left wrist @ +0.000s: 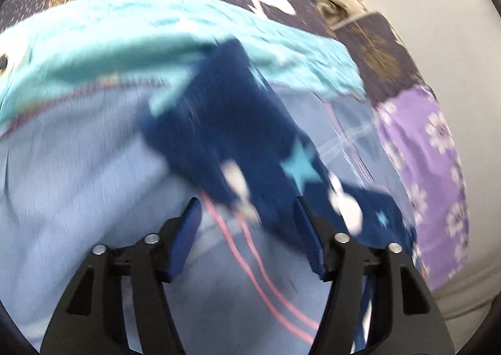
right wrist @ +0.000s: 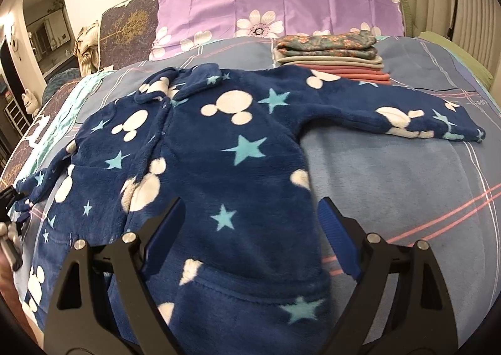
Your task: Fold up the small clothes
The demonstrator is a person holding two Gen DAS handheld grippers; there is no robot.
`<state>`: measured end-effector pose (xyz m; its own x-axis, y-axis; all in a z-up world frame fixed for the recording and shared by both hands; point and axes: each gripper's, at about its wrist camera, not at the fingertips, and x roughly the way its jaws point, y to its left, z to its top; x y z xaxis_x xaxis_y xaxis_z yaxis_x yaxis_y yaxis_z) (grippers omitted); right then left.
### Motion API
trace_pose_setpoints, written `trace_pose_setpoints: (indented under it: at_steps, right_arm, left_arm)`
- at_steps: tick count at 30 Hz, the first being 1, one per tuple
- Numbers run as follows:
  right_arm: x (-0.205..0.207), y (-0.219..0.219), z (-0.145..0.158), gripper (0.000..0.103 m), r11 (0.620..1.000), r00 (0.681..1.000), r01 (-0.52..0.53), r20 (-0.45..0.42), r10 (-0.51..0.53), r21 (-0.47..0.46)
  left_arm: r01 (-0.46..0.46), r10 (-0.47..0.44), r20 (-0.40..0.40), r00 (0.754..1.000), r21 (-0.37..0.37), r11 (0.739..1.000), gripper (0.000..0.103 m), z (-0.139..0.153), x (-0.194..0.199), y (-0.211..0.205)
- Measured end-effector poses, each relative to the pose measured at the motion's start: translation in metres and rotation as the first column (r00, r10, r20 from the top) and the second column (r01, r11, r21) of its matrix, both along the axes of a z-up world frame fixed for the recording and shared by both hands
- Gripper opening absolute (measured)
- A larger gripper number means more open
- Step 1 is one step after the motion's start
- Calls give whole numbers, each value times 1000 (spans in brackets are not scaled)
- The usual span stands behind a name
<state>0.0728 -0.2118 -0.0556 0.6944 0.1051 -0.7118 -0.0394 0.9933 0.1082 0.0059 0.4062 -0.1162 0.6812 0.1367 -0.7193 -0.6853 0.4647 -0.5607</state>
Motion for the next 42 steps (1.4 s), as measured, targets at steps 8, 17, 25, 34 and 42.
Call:
trace_pose_setpoints:
  at_steps: [8, 17, 25, 34, 42]
  right_arm:
    - [2, 7, 5, 88, 1000, 1000, -21, 17, 21, -17]
    - [11, -17, -2, 88, 999, 1000, 30, 6, -30, 28]
    - [15, -43, -2, 88, 996, 996, 85, 8, -86, 35]
    - [6, -63, 4, 88, 994, 994, 108, 24, -108, -3]
    - [36, -57, 5, 74, 994, 999, -40, -4, 41, 100]
  left_arm:
    - [-37, 34, 109, 993, 24, 999, 8, 33, 39, 31]
    - [311, -418, 214, 883, 400, 862, 9, 193, 150, -115]
    - [649, -809, 127, 574, 532, 544, 11, 210, 204, -342]
    - [776, -900, -61, 431, 534, 335, 57, 130, 200, -413]
    - [678, -809, -137, 571, 634, 371, 71, 124, 135, -321]
